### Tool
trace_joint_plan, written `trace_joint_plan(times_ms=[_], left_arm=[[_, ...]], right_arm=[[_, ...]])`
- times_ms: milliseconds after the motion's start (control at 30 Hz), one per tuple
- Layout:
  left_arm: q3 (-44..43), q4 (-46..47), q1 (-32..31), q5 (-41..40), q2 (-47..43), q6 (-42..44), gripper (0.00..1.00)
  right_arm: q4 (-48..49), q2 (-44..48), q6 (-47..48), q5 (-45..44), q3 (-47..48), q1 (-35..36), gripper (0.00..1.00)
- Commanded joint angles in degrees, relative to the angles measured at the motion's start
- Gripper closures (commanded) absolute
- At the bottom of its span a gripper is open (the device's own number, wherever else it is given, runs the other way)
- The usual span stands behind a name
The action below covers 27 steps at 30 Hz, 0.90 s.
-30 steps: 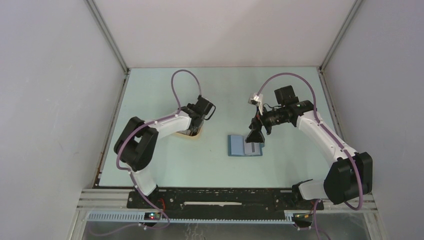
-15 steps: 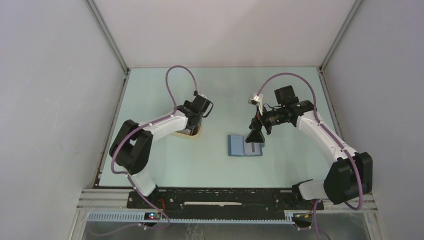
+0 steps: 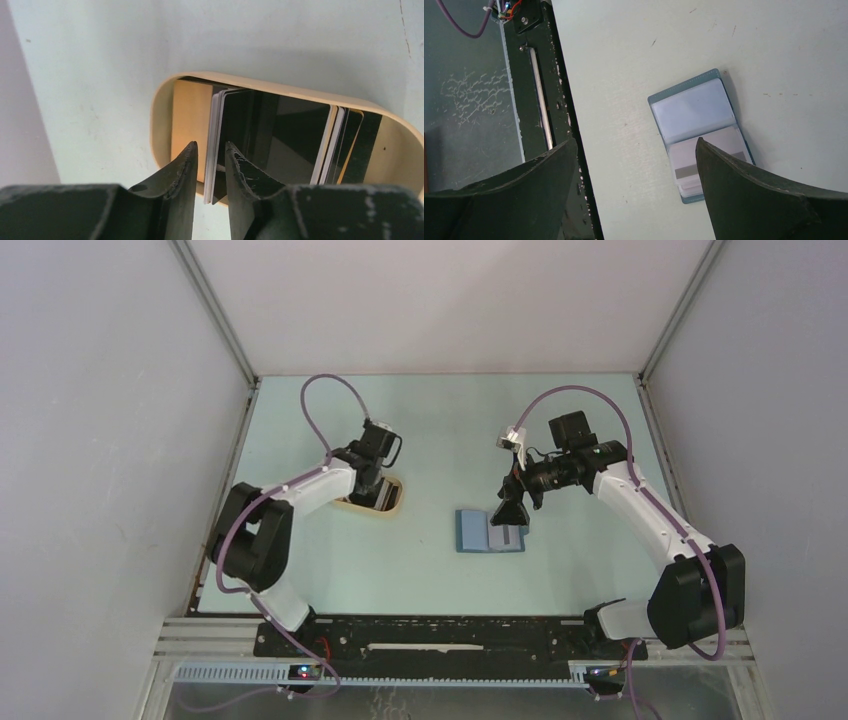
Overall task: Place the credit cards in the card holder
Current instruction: Pick up the credit card from the storage box.
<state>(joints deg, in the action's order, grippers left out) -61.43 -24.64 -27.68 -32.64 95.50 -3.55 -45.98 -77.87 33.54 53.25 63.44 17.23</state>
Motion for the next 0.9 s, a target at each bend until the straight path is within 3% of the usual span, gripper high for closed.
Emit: trace_joint_plan(times_ms=[0, 367, 500, 867], left_arm=[[2.43, 1.85, 2.13, 7.72, -3.53, -2.54, 0.69], [4.3, 4.15, 5.96, 19.97, -4.89, -4.45, 0.66], [5.11, 4.65, 7.89, 21.64, -5.13, -5.46, 0.62], [6.27, 6.02, 10.88, 27.08, -5.86, -6.64, 0.63]], right_arm=[[0.1, 0.52, 0.03, 1.5, 0.55, -0.32, 0.03], [0.1, 0.44, 0.04, 1.42, 0.6, -0.33, 0.03], [0.01, 0.43, 0.04, 1.49, 0.57, -0.34, 0.03], [0.01, 0.35, 0.12, 1.56, 0.62, -0.3, 0.03]])
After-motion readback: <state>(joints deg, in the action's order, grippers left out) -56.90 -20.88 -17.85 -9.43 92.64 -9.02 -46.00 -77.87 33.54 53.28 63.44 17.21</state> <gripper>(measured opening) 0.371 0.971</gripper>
